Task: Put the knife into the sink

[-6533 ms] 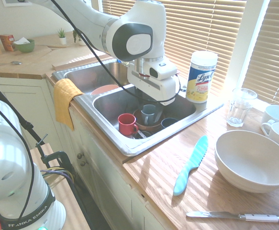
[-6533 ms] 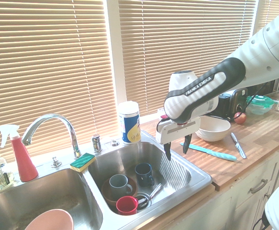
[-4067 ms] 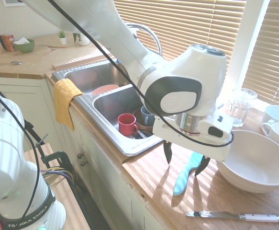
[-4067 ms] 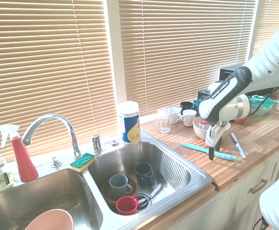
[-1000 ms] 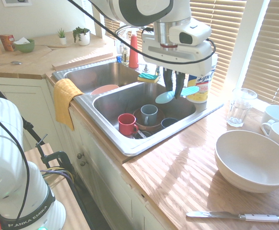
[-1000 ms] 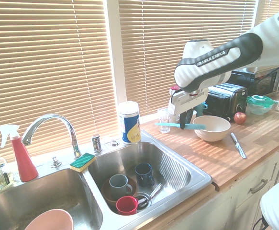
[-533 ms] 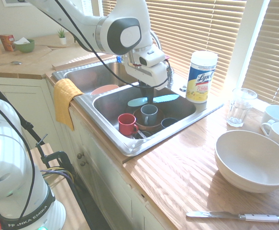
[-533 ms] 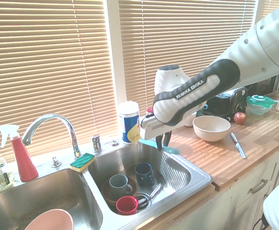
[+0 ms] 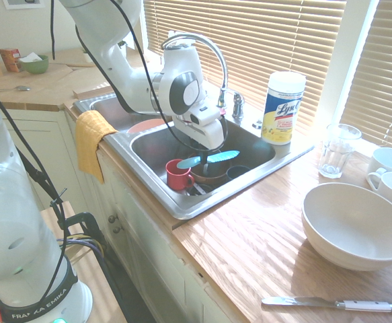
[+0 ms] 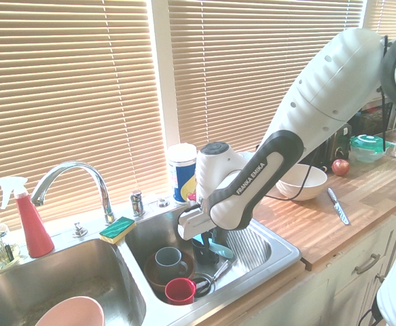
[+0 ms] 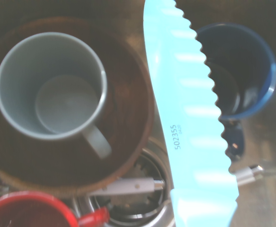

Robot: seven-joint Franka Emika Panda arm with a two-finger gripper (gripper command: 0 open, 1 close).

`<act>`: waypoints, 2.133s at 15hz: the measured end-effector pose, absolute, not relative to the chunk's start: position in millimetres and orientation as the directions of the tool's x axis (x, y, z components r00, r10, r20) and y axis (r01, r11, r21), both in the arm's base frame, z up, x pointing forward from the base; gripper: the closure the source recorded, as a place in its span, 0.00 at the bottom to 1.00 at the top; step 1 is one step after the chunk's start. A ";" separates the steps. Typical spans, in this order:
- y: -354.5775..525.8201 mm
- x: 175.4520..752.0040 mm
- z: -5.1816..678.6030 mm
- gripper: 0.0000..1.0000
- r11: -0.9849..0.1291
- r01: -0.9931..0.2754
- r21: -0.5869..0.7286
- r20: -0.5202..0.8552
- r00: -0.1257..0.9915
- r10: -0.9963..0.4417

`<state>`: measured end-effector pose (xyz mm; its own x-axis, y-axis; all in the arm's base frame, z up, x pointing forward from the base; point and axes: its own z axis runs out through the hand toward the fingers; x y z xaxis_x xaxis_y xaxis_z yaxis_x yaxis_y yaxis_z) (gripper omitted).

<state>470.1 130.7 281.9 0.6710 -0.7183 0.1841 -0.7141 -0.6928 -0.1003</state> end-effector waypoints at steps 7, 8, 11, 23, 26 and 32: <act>135.7 502.1 209.5 1.00 -0.696 -0.716 -0.053 0.148 0.684 -0.714; 137.0 501.5 201.8 1.00 -0.695 -0.717 -0.045 0.143 0.684 -0.715; 135.2 499.2 187.3 1.00 -0.686 -0.727 -0.031 0.133 0.677 -0.724; 121.7 491.5 151.4 0.00 -0.658 -0.753 0.017 0.105 0.656 -0.748; 119.3 496.9 165.0 0.00 -0.658 -0.753 -0.007 0.113 0.653 -0.749; 117.4 505.0 225.8 0.00 -0.671 -0.739 -0.055 0.138 0.660 -0.738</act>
<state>505.0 117.4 225.8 0.6600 -0.7384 0.1383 -0.7393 -0.6711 -0.0550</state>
